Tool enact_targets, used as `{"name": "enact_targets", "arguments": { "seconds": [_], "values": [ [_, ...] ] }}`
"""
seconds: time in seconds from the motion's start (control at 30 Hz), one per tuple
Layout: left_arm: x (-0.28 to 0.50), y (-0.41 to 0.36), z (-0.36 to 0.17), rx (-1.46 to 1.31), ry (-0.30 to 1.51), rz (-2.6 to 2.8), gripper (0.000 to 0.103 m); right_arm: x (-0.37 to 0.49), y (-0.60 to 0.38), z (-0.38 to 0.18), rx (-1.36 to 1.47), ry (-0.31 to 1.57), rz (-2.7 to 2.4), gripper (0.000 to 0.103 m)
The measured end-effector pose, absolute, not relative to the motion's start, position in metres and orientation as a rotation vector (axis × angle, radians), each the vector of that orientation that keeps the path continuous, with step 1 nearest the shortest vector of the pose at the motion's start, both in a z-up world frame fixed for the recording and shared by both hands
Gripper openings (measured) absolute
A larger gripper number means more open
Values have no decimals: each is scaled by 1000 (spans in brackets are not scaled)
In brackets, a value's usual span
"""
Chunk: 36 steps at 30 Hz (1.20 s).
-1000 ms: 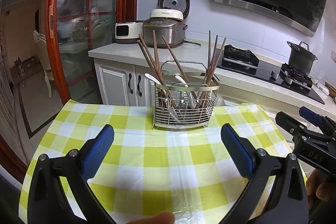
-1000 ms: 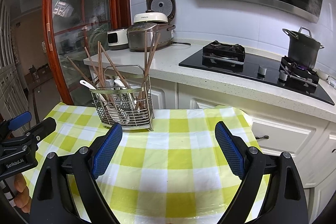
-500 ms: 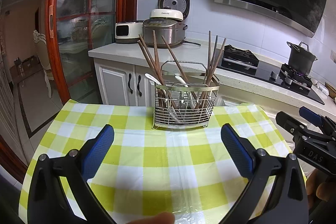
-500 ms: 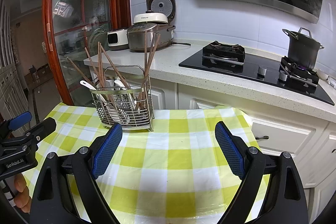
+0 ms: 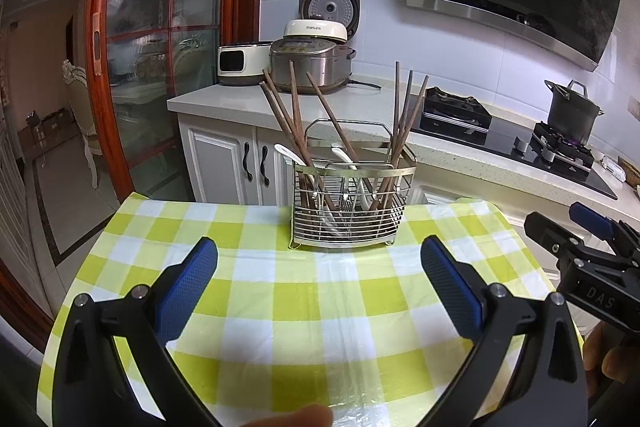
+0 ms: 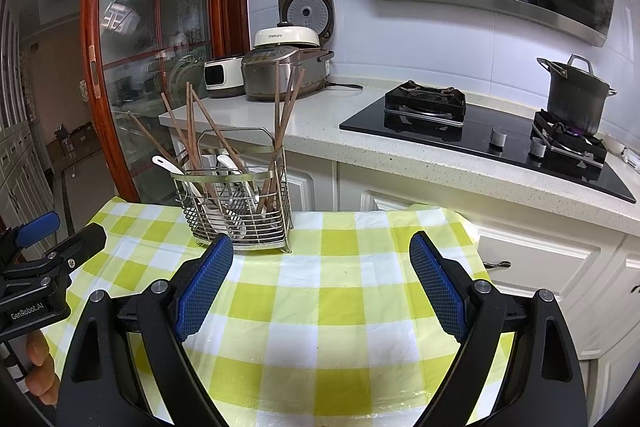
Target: Organize utensils
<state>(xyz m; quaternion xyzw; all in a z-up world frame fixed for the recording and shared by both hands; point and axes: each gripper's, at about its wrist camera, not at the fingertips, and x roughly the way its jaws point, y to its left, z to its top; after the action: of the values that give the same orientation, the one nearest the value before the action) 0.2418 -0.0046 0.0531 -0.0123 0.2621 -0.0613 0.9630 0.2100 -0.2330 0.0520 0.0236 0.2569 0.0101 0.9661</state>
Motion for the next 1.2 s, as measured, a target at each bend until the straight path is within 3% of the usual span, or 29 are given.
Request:
{"name": "enact_targets", "arguments": {
  "seconds": [1.2],
  "values": [
    [241, -6, 56, -22, 526, -128, 99, 210, -235, 55, 48, 519, 21, 85]
  ]
}}
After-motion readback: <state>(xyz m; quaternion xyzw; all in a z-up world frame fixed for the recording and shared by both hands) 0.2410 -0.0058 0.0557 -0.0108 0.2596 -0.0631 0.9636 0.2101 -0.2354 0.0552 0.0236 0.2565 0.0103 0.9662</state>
